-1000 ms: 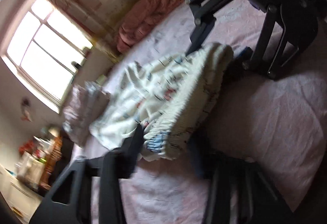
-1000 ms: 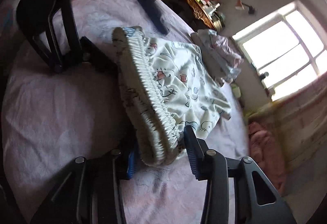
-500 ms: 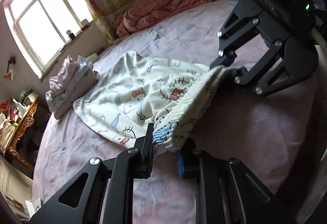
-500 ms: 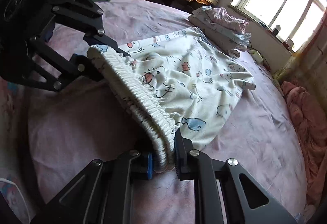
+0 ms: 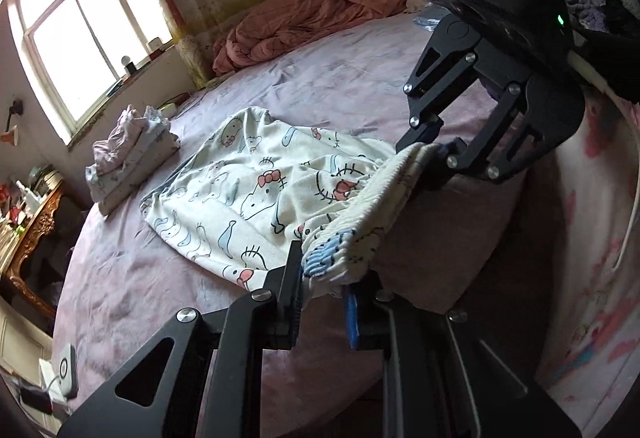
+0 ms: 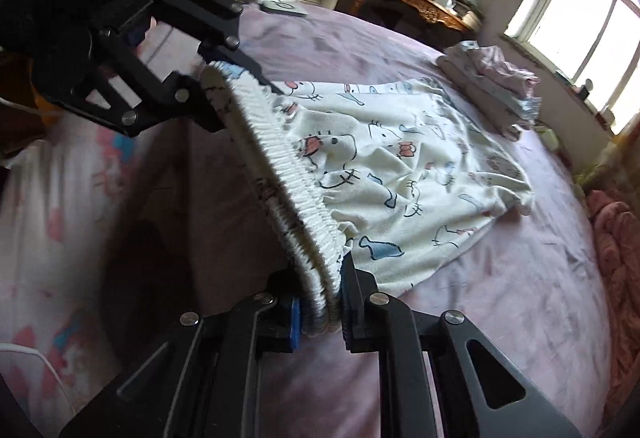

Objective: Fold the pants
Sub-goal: 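Lift the cuffs with both grippers and fold them toward the waistband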

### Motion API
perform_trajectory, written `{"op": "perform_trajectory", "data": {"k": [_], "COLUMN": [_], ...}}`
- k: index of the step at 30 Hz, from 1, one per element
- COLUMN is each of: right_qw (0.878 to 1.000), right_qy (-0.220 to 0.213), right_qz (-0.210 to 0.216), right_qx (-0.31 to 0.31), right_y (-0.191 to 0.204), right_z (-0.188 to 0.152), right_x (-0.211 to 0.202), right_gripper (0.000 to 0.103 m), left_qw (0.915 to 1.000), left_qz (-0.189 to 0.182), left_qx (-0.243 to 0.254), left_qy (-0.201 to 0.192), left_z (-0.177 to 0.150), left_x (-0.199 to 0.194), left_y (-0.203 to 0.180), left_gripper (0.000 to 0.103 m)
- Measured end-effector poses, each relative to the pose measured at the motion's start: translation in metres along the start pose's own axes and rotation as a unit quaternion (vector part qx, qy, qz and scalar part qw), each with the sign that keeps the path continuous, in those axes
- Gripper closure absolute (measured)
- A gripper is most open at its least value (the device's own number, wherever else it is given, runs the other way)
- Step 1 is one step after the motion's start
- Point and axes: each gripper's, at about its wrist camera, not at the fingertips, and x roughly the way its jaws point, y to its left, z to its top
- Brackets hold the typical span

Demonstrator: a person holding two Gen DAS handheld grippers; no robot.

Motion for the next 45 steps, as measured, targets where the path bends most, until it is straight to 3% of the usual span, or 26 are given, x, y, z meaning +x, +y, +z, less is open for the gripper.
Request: {"op": "perform_trajectory", "data": {"k": [2,8,12,13,16,19,28,37,39,40,42,43,45], "right_qw": [1.000,0.998,0.996,0.997,0.997,0.995,0.990,0.986,0.985,0.985,0.984,0.982,0.977], "right_qy": [-0.004,-0.018,-0.004,0.001,0.013,0.014,0.008,0.002,0.002,0.004,0.004,0.000,-0.019], "right_qz": [0.008,0.047,0.072,0.066,0.057,0.063,0.060,0.053,0.052,0.046,0.018,-0.014,-0.035], "right_qx": [0.011,0.025,0.043,0.049,0.055,0.070,0.129,0.160,0.165,0.169,0.178,0.189,0.208], "right_y": [-0.006,-0.035,-0.067,-0.079,-0.098,-0.117,-0.174,-0.201,-0.203,-0.204,-0.207,-0.209,-0.216], "right_z": [0.004,0.023,0.036,0.042,0.051,0.056,0.069,0.076,0.076,0.076,0.075,0.074,0.070], "right_x": [-0.003,-0.015,-0.005,0.001,0.016,0.031,0.078,0.112,0.117,0.121,0.123,0.122,0.116], "right_gripper": [0.088,0.088,0.088,0.088,0.088,0.088,0.088,0.087,0.086,0.082,0.059,0.036,0.030], "left_qw": [0.9999,0.9952,0.9850,0.9839,0.9831,0.9771,0.9791,0.9734,0.9717,0.9711,0.9697,0.9691,0.9676], "left_qz": [0.001,-0.041,-0.091,-0.096,-0.080,-0.083,-0.014,-0.009,-0.008,-0.003,0.011,0.018,0.033], "left_qx": [-0.016,-0.086,-0.107,-0.113,-0.133,-0.167,-0.169,-0.193,-0.198,-0.200,-0.207,-0.209,-0.220], "left_qy": [-0.002,0.022,0.100,0.100,0.098,0.103,0.113,0.123,0.128,0.130,0.130,0.130,0.119], "left_z": [0.003,0.027,0.044,0.047,0.053,0.058,0.061,0.056,0.054,0.053,0.051,0.049,0.048], "left_x": [0.001,0.007,0.035,0.040,0.058,0.078,0.129,0.159,0.164,0.166,0.166,0.164,0.157], "left_y": [0.006,0.044,0.069,0.074,0.097,0.125,0.157,0.181,0.186,0.188,0.193,0.195,0.201], "left_gripper": [0.087,0.087,0.087,0.087,0.088,0.089,0.090,0.090,0.083,0.080,0.066,0.063,0.060]}}
